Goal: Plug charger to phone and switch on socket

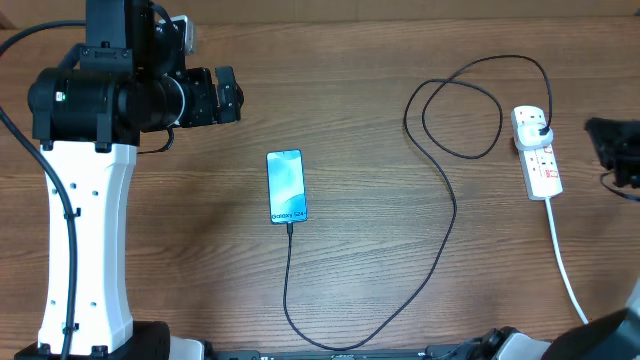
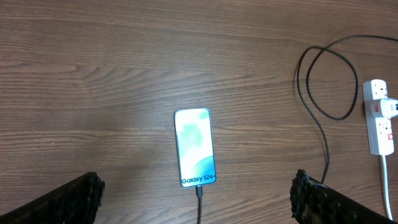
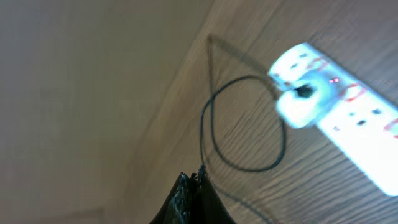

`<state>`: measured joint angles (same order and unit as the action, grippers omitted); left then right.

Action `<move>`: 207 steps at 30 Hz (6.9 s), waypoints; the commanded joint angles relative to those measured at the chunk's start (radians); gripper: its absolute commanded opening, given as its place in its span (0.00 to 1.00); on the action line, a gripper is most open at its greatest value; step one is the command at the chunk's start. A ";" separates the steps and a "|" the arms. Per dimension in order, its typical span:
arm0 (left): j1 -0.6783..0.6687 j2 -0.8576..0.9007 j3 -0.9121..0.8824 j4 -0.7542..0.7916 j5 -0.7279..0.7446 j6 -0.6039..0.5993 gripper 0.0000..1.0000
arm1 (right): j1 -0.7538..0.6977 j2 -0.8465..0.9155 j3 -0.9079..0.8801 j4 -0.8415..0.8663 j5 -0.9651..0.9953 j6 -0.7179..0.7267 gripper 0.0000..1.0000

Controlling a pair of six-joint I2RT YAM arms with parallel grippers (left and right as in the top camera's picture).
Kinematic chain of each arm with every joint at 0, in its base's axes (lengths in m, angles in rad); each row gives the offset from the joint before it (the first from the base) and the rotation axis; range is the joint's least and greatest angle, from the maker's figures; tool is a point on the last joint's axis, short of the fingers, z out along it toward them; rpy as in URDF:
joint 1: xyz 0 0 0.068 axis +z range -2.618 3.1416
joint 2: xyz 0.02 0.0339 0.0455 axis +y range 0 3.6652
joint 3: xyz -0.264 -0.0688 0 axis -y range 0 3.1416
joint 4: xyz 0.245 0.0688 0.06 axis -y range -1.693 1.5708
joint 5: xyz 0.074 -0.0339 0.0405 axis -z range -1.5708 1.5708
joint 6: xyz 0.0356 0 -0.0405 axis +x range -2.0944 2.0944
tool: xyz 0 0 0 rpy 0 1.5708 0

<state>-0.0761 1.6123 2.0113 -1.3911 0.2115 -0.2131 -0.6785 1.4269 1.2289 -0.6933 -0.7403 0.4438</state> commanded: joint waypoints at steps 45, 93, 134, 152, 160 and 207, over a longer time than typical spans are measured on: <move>0.004 -0.002 0.015 0.003 -0.005 0.007 1.00 | 0.880 -0.213 0.121 -0.377 0.711 -0.165 1.00; 0.004 -0.002 0.015 0.003 -0.005 0.007 1.00 | 0.702 -1.410 -1.194 0.607 0.476 -0.341 1.00; 0.003 -0.014 0.015 0.003 -0.006 0.007 1.00 | 0.700 -1.424 -1.221 0.636 0.476 -0.341 1.00; 0.005 -0.576 -0.651 0.008 -0.115 0.008 1.00 | 0.700 -1.424 -1.221 0.636 0.476 -0.341 1.00; 0.005 -0.793 -0.894 0.145 -0.147 0.008 1.00 | 0.700 -1.424 -1.221 0.636 0.476 -0.341 1.00; 0.051 -1.609 -1.941 1.317 -0.214 0.007 1.00 | 0.700 -1.424 -1.221 0.636 0.476 -0.341 1.00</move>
<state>-0.0330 0.0212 0.0937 -0.0830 0.0132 -0.2096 0.0261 0.0147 0.0185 -0.0635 -0.2592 0.1043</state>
